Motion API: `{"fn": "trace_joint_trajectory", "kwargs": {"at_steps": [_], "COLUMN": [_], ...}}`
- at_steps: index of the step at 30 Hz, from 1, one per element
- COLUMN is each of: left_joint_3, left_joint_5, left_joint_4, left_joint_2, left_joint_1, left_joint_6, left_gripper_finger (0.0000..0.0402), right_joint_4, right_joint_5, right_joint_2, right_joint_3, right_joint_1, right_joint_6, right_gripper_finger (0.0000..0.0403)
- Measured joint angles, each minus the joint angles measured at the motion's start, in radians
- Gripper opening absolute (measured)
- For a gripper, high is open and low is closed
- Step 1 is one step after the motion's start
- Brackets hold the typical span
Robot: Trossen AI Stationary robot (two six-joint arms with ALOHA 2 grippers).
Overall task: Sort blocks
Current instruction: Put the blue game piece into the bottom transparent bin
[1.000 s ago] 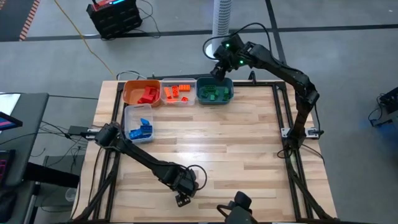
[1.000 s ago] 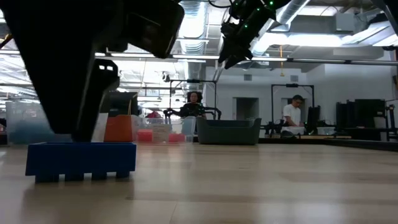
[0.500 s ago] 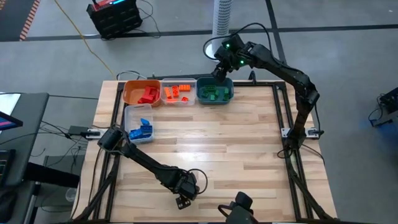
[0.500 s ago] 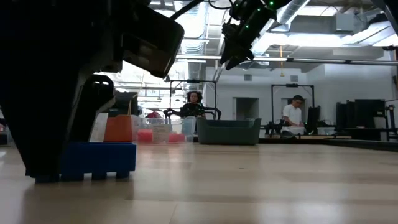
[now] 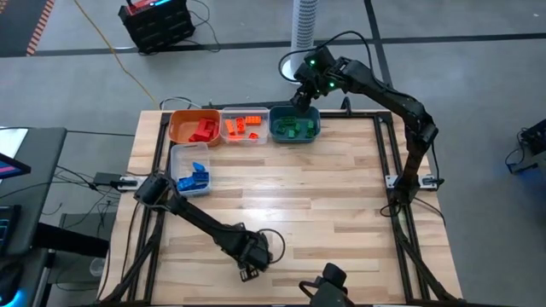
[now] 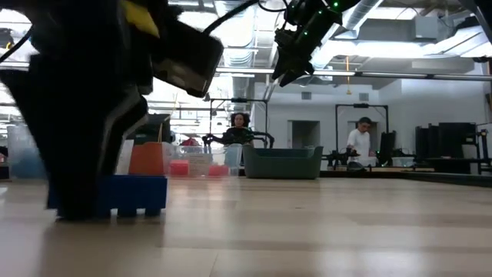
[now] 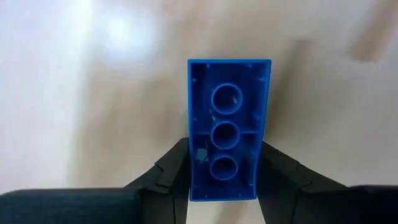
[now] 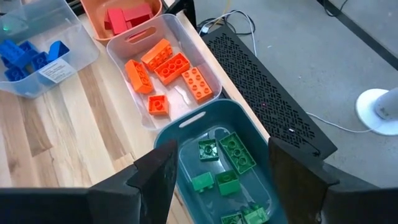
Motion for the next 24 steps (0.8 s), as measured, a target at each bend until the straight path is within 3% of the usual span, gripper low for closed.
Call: {"fn": "trace_joint_trajectory", "kwargs": {"at_steps": [5,11,13,15,24], "left_joint_3": [-0.002,-0.001,-0.007,-0.033,-0.31], "left_joint_5": [-0.063,-0.335,-0.375,-0.383,-0.319], "left_joint_4": [-0.199,-0.509,-0.618,-0.7,-0.691], "left_joint_2": [-0.106,-0.281,-0.324,-0.362,-0.622], "left_joint_1": [0.044,0.136,0.194,0.258,0.478], "left_joint_6": [-0.011,-0.065,-0.068,-0.069,0.01], "left_gripper_finger": [0.0128,0.0129,0.0135,0.0137,0.0139], "right_joint_4": [-0.016,-0.048,-0.059,-0.073,-0.224], "right_joint_5": [-0.002,-0.014,-0.016,-0.017,0.017], "right_joint_2": [0.0,0.0,0.0,0.0,-0.042], "right_joint_3": [0.0,0.0,0.0,0.0,0.0], "right_joint_1": [0.0,0.014,0.029,0.048,0.132], "right_joint_6": [0.0,0.005,-0.009,-0.019,-0.028], "right_gripper_finger": [0.0255,0.0255,0.0255,0.0255,0.0255]}}
